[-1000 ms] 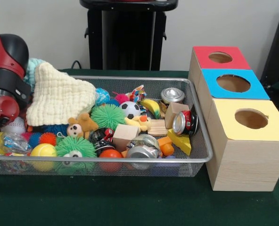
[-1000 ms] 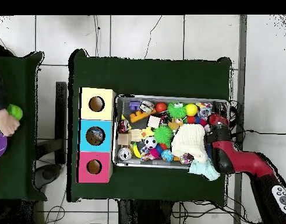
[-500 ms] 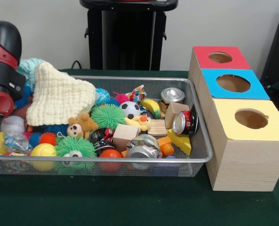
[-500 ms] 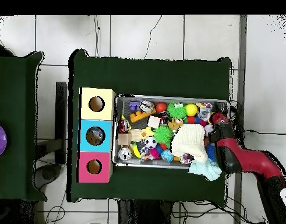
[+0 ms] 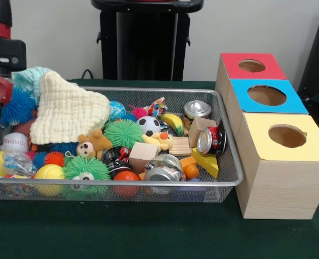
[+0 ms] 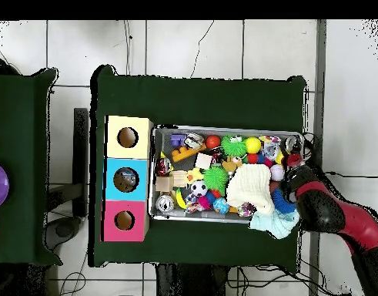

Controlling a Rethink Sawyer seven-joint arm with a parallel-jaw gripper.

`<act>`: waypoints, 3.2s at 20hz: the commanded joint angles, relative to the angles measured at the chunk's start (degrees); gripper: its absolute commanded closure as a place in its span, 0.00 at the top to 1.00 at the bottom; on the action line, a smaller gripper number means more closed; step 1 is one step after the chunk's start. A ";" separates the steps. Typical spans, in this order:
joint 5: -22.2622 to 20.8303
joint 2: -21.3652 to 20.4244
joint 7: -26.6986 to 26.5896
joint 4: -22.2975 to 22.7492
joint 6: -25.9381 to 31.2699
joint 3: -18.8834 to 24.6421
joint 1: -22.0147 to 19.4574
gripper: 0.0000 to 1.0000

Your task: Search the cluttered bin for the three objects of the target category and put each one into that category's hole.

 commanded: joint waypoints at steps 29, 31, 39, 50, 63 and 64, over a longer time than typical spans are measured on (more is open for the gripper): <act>21.82 -3.76 4.13 2.64 10.91 -4.94 8.75 0.00; 22.08 -3.08 2.93 1.97 10.82 -5.17 8.76 0.00; 21.33 2.13 -1.32 -1.96 10.31 -5.45 8.25 0.00; 34.18 -13.02 18.61 5.27 17.62 -18.14 17.30 0.00; 51.78 -22.57 26.14 10.01 22.30 -35.83 30.16 0.00; 52.55 -22.56 26.20 10.20 21.72 -36.69 30.67 0.00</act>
